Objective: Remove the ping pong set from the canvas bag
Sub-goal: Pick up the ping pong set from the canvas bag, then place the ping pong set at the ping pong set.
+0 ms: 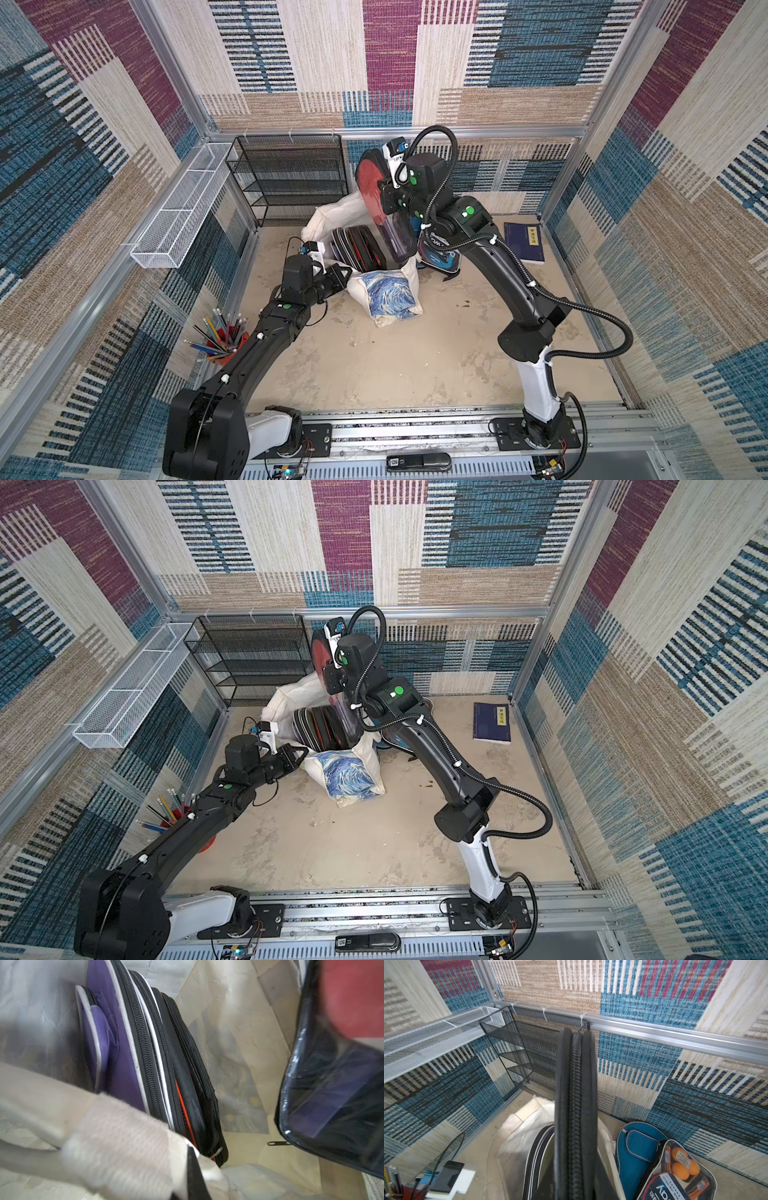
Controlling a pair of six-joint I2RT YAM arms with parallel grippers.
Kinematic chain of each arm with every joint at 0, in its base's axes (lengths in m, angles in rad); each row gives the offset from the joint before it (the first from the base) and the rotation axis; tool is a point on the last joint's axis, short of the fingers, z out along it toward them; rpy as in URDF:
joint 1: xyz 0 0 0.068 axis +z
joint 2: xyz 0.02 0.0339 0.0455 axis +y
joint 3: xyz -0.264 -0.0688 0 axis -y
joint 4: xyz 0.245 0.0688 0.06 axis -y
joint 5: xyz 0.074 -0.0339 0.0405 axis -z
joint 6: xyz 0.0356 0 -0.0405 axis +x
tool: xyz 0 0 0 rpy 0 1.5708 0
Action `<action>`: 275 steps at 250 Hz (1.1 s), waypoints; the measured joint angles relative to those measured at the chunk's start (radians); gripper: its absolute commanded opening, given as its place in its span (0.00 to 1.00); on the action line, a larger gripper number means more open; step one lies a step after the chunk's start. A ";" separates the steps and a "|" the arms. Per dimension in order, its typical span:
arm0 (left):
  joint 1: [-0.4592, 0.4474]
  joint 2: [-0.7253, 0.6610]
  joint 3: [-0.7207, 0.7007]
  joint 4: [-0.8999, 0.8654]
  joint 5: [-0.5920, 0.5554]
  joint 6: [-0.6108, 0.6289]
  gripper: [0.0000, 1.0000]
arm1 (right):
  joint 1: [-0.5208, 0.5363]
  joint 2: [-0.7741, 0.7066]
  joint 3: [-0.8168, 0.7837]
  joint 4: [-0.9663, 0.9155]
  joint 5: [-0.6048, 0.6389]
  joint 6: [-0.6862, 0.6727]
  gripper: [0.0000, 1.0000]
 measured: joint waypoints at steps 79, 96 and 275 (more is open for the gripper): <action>0.000 0.003 0.000 0.001 -0.002 0.000 0.00 | -0.069 -0.122 -0.068 0.049 -0.081 0.069 0.00; 0.000 0.003 0.000 0.001 -0.002 0.000 0.00 | -0.093 -0.156 -0.105 0.068 -0.099 0.085 0.00; 0.002 -0.003 -0.001 0.000 -0.003 0.000 0.00 | -0.626 -0.517 -0.975 0.536 -0.453 0.439 0.00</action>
